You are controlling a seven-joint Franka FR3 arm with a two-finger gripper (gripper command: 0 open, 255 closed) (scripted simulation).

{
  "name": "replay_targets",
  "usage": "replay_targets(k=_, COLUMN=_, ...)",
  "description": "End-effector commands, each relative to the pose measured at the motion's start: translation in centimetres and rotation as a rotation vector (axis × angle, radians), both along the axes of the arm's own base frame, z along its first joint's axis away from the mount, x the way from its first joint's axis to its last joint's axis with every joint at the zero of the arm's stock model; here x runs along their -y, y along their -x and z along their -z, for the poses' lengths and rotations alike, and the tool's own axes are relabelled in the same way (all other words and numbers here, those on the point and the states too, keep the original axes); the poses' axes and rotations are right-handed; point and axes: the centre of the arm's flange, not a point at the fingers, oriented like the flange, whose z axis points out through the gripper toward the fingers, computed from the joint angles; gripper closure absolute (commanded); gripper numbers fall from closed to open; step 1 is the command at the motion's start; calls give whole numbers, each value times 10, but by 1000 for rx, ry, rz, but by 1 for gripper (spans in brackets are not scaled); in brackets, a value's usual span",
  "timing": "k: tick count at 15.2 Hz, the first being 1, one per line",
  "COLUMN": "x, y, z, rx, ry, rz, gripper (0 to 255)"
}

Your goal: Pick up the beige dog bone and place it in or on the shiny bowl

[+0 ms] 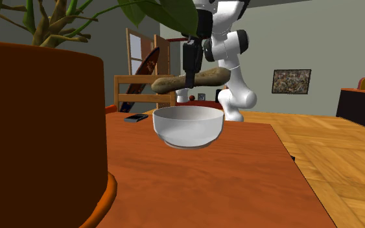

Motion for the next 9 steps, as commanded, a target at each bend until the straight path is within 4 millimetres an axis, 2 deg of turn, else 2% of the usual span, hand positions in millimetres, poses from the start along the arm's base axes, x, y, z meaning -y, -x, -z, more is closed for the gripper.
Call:
replay_targets(k=1, x=-2, y=-1, z=12, rx=1, ry=0, rz=1, gripper=255)
replay_targets(k=9, x=-2, y=-1, z=54, rx=1, ry=0, rz=1, gripper=255)
